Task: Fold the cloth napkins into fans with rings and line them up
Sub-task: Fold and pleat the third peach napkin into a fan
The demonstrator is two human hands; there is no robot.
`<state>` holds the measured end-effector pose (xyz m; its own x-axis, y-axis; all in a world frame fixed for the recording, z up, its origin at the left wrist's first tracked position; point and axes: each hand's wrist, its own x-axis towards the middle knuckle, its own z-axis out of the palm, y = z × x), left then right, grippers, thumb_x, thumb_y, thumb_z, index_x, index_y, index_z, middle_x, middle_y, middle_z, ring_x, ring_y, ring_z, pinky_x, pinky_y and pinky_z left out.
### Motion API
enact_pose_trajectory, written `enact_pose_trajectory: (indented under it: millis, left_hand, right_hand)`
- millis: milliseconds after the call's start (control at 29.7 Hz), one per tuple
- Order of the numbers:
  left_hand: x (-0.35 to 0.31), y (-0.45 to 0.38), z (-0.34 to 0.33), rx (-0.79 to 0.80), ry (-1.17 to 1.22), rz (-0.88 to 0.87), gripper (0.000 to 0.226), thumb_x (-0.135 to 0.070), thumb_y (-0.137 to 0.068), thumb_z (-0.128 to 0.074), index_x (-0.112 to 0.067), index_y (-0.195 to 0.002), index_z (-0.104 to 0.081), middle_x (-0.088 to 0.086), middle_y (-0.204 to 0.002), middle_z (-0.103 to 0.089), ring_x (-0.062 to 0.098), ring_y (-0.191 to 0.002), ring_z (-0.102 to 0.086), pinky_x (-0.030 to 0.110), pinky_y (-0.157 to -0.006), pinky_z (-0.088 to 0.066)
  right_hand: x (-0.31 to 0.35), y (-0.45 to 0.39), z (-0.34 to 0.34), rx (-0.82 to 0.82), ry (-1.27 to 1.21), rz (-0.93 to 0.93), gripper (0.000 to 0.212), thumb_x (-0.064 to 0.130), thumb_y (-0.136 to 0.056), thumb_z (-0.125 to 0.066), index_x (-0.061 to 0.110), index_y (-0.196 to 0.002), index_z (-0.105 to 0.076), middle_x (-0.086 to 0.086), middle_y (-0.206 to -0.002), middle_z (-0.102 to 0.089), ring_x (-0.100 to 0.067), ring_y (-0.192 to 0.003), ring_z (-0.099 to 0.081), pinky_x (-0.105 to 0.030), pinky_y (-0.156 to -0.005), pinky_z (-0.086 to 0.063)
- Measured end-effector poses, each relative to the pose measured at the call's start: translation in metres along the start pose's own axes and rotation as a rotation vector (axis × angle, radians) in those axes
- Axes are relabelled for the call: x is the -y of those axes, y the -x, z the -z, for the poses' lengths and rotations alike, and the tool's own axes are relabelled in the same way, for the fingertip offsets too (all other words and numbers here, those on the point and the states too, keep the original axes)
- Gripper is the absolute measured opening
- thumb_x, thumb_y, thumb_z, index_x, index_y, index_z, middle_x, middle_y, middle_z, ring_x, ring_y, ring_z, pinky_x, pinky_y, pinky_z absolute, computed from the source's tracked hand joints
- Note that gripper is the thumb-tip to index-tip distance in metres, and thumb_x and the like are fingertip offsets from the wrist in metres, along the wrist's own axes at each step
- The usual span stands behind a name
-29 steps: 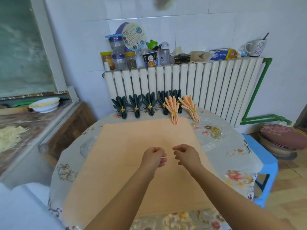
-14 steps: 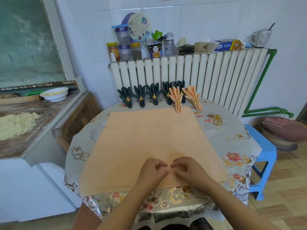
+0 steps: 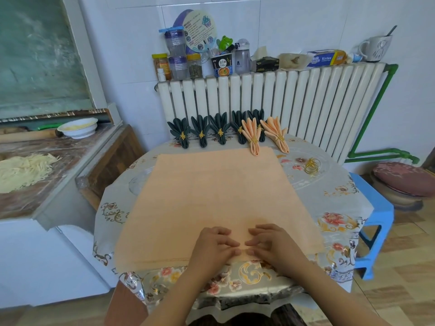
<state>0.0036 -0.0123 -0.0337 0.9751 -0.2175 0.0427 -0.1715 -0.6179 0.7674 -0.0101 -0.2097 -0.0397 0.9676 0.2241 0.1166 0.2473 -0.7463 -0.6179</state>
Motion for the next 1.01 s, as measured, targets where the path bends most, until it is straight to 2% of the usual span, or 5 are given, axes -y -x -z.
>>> enact_pose_trajectory:
  millis: [236, 370, 640, 707, 1010]
  left_hand:
    - [0.001, 0.001, 0.005, 0.048, -0.074, -0.067, 0.017, -0.035, -0.078, -0.075, -0.031, -0.095, -0.075, -0.02, -0.115, -0.055, -0.002, -0.114, -0.041, 0.016, -0.097, -0.031]
    - [-0.002, -0.004, 0.019, 0.052, -0.189, -0.066, 0.017, -0.025, -0.088, -0.064, -0.026, -0.101, -0.075, -0.013, -0.113, -0.064, 0.002, -0.11, -0.054, 0.023, -0.098, -0.043]
    - [-0.026, -0.007, 0.06, 0.241, -0.378, -0.092, 0.029, -0.036, -0.095, -0.054, -0.018, -0.078, -0.07, -0.008, -0.078, -0.068, 0.001, -0.063, -0.052, 0.02, -0.06, -0.039]
    - [-0.029, -0.009, 0.061, 0.275, -0.422, -0.108, 0.037, -0.038, -0.096, -0.053, -0.017, -0.066, -0.055, -0.001, -0.06, -0.05, 0.011, -0.056, -0.044, 0.027, -0.054, -0.03]
    - [-0.039, -0.012, 0.072, 0.512, -0.499, -0.087, 0.03, -0.044, -0.092, -0.057, -0.018, -0.087, -0.071, 0.0, -0.088, -0.066, 0.015, -0.079, -0.054, 0.03, -0.069, -0.038]
  right_hand:
    - [0.008, 0.0, 0.004, -0.04, 0.093, 0.015, 0.017, 0.035, -0.088, -0.062, 0.028, -0.098, -0.073, 0.011, -0.118, -0.065, -0.003, -0.12, -0.048, -0.018, -0.096, -0.035]
    - [0.019, -0.002, 0.01, -0.104, 0.116, -0.023, 0.015, 0.029, -0.094, -0.051, 0.025, -0.089, -0.065, 0.007, -0.08, -0.066, -0.014, -0.08, -0.058, -0.025, -0.067, -0.038]
    - [0.024, -0.001, 0.031, -0.126, 0.277, -0.063, 0.019, 0.036, -0.097, -0.046, 0.024, -0.097, -0.061, 0.009, -0.055, -0.044, -0.023, -0.077, -0.061, -0.03, -0.059, -0.033]
    - [0.026, 0.0, 0.035, -0.11, 0.323, -0.053, 0.021, 0.038, -0.098, -0.044, 0.024, -0.099, -0.061, 0.007, -0.055, -0.046, -0.024, -0.078, -0.061, -0.03, -0.058, -0.031]
    - [0.031, -0.005, 0.063, 0.229, 0.255, -0.057, 0.012, 0.034, -0.094, -0.053, 0.031, -0.085, -0.061, 0.009, -0.075, -0.055, -0.014, -0.076, -0.053, -0.027, -0.068, -0.041]
